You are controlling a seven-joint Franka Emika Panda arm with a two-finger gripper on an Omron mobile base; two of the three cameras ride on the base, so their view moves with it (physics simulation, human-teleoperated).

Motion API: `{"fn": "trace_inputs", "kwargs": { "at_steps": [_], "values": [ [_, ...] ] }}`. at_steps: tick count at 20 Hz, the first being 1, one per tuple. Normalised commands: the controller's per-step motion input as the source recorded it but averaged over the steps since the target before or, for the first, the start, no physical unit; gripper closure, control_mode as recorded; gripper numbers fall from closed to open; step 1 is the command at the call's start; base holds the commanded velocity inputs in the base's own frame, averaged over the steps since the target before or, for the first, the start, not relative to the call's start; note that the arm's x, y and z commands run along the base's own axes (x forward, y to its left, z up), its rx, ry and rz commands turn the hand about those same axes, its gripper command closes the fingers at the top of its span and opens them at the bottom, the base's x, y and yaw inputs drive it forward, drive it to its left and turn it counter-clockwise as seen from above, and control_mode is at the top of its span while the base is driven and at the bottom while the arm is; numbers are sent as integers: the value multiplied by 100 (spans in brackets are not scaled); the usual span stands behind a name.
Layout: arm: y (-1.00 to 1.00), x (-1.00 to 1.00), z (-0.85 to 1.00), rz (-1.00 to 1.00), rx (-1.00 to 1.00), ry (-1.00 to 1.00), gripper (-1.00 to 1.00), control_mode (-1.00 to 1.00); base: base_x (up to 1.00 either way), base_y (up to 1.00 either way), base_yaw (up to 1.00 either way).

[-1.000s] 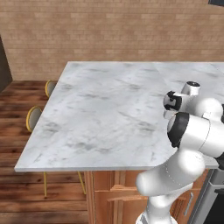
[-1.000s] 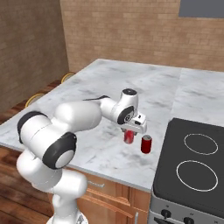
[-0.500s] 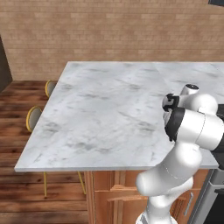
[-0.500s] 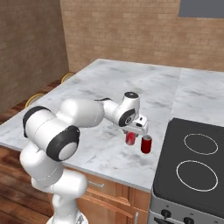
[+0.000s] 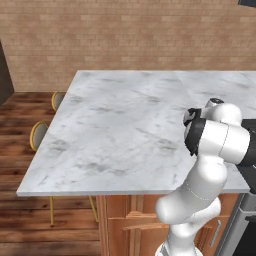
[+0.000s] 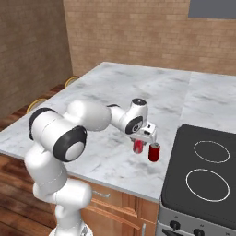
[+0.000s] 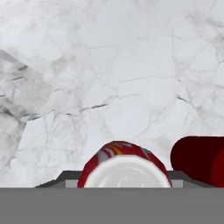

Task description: Four empty soda cans are scattered around the kitchen. Gather all the cans and cluster them next to the stove for recycling.

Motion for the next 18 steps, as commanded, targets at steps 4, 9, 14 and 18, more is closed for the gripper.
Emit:
{"fn": "trace_inputs", "kwargs": {
  "at_steps": [4, 9, 14, 18],
  "values": [
    [0, 9, -18, 0, 0, 0, 100, -100, 0, 0, 0],
    [0, 13, -19, 0, 0, 0, 100, -100, 0, 0, 0],
    [-1, 11, -21, 0, 0, 0, 100, -100, 0, 0, 0],
    [-4, 6, -21, 0, 0, 0, 100, -100, 0, 0, 0]
  ]
}}
